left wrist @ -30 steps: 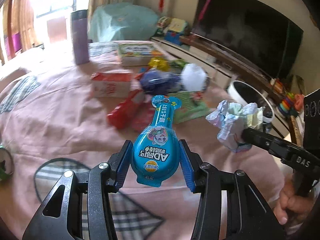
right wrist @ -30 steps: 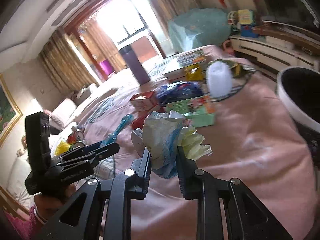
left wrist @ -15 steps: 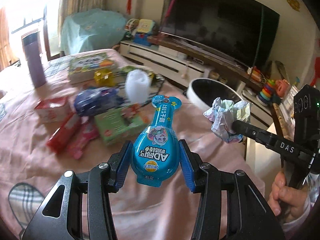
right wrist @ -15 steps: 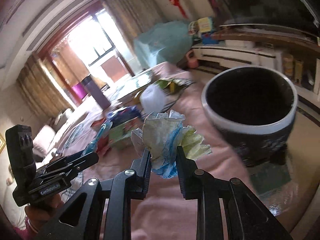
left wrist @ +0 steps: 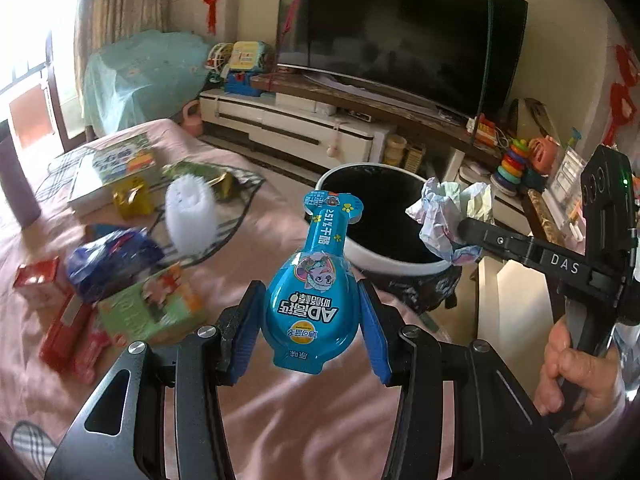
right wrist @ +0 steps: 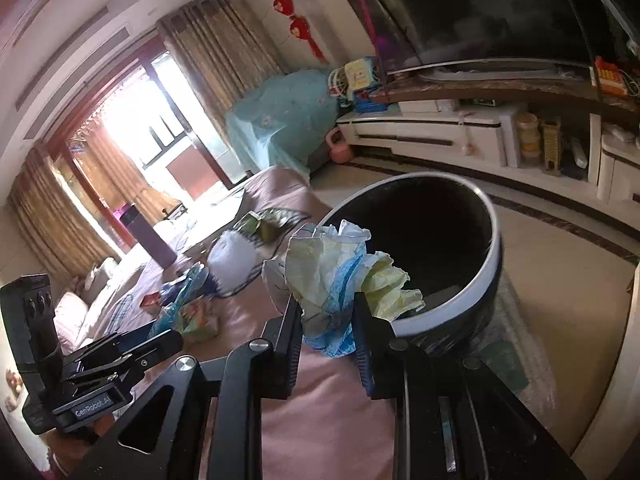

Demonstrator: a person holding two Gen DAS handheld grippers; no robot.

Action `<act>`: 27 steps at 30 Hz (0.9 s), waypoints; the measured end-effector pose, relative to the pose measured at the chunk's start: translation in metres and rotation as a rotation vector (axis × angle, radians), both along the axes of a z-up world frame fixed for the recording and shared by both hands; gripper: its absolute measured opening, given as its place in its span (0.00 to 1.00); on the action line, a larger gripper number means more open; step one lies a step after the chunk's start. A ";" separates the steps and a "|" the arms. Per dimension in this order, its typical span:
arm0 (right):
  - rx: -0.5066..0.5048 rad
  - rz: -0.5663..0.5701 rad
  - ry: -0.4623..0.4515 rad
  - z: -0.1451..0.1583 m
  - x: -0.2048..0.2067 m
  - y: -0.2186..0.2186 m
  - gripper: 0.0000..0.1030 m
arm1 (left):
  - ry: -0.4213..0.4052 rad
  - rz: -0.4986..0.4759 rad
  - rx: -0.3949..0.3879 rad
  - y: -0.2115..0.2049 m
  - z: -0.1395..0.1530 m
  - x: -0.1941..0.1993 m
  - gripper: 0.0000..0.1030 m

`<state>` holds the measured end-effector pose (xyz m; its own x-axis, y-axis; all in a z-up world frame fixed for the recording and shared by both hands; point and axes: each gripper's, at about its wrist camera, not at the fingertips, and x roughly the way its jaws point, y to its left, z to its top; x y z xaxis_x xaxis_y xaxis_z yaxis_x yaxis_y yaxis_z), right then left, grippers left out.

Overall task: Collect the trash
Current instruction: 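Carry both items over the bin and open both grippers to release them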

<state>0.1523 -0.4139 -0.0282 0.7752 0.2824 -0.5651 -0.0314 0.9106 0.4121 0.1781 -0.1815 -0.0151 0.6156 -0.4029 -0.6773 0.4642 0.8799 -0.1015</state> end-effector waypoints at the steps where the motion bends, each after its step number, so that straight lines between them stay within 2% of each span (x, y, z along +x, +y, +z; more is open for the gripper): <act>1: -0.001 -0.003 0.000 0.000 0.001 -0.004 0.23 | 0.000 -0.004 0.003 -0.004 0.000 0.002 0.44; 15: 0.004 -0.025 0.030 -0.001 0.036 -0.043 0.23 | 0.021 -0.073 0.028 -0.065 -0.005 0.041 0.44; 27: 0.019 -0.024 0.064 -0.012 0.056 -0.060 0.25 | 0.064 -0.084 0.040 -0.091 -0.017 0.063 0.45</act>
<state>0.2087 -0.4739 -0.0405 0.7443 0.2748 -0.6087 0.0179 0.9029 0.4294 0.2415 -0.2725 -0.0322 0.5358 -0.4235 -0.7304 0.5306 0.8418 -0.0989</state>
